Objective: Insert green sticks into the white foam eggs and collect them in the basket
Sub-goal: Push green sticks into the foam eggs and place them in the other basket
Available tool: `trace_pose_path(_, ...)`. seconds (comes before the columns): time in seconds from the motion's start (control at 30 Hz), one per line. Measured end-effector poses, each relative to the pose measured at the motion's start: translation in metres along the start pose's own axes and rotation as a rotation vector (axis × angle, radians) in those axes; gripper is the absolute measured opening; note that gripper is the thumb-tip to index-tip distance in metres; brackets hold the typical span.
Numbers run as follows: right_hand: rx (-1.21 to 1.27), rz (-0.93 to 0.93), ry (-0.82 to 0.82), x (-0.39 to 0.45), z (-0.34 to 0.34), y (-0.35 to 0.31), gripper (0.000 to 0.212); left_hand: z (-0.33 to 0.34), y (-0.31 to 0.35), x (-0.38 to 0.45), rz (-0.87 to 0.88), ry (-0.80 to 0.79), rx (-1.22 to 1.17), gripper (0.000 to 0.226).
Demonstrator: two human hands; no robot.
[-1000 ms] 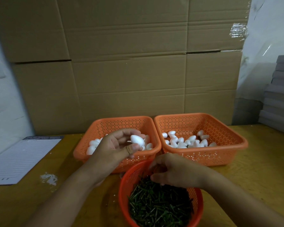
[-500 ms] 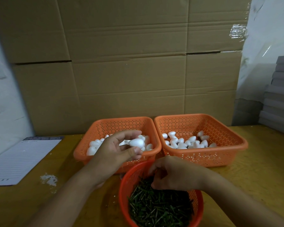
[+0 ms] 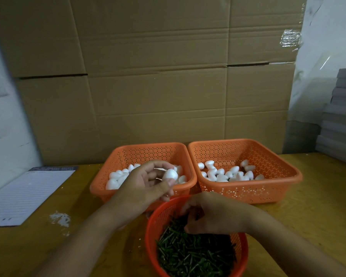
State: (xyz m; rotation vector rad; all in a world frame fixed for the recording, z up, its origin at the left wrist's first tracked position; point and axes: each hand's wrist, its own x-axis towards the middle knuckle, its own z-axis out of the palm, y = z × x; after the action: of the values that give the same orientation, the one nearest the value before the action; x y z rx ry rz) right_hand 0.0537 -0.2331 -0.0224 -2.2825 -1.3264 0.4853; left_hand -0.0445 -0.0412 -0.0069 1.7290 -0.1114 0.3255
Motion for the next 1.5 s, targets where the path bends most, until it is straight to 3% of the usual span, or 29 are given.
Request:
trace_pose_path(0.17, -0.054, -0.008, -0.004, 0.0, 0.001, 0.001, 0.04, -0.003, -0.002, 0.001, 0.016, -0.01, -0.014, 0.03)
trace_pose_path(0.47, -0.135, -0.049, 0.012, 0.001, 0.006, 0.002, 0.032, -0.003, -0.001, 0.0, 0.052, -0.035, 0.005, 0.033)
trace_pose_path(0.67, -0.243, -0.057, 0.046, 0.002, 0.011, 0.0, 0.027, -0.001, -0.002, 0.0, -0.001, -0.015, -0.074, 0.031)
trace_pose_path(0.97, -0.344, -0.117, 0.134, 0.003, 0.021, -0.003, 0.015, 0.001, -0.003, 0.001, 0.017, 0.053, -0.008, 0.033)
trace_pose_path(1.3, -0.086, -0.102, 0.27, 0.0, 0.006, -0.009, 0.017, 0.0, -0.003, 0.0, 0.014, 0.061, 0.0, 0.027)
trace_pose_path(1.5, 0.411, -0.044, 0.271, -0.003, -0.005, -0.012, 0.02, -0.001, -0.003, 0.0, 0.006, 0.048, 0.013, 0.029)
